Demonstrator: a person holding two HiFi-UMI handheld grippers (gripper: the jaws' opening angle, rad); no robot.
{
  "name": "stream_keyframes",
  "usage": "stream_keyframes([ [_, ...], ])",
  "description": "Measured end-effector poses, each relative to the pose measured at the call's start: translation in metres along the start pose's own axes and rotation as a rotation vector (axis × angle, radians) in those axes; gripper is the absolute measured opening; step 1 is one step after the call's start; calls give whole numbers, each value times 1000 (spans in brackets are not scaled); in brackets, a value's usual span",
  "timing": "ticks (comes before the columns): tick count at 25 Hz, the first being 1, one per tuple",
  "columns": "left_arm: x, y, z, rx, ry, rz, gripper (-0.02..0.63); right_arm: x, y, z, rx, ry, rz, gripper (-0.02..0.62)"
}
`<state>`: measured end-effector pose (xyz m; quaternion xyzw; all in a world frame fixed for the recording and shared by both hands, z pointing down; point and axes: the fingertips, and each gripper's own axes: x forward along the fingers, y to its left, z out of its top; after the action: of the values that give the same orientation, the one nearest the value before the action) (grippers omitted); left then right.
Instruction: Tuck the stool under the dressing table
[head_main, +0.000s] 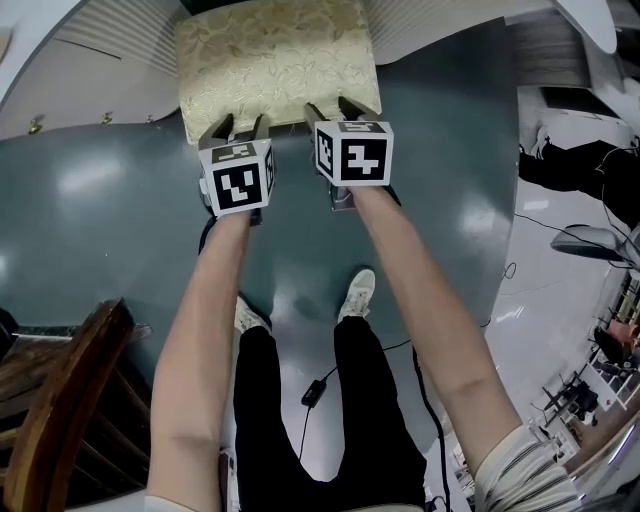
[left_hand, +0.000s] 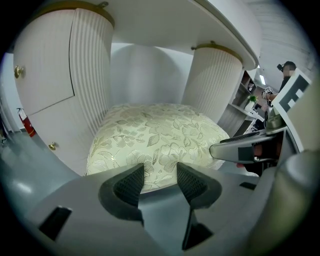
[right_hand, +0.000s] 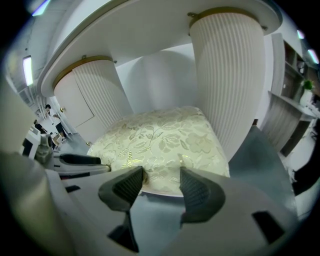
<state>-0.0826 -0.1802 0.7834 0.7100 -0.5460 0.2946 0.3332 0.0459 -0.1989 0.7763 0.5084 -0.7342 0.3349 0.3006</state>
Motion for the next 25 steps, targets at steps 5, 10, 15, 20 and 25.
stream_keyframes([
  [5, 5, 3, 6, 4, -13, 5, 195, 5, -1, 5, 1, -5, 0, 230],
  [10, 14, 7, 7, 0, -21, 7, 195, 16, -2, 8, -8, -6, 8, 230],
  [15, 22, 12, 12, 3, -18, 3, 195, 26, -3, 14, -9, -14, 6, 230],
  [20, 24, 13, 16, 10, -26, 3, 195, 27, -3, 18, -15, -14, 17, 232],
  [25, 21, 12, 13, 8, -31, -2, 195, 26, -3, 14, -29, -22, 17, 232],
])
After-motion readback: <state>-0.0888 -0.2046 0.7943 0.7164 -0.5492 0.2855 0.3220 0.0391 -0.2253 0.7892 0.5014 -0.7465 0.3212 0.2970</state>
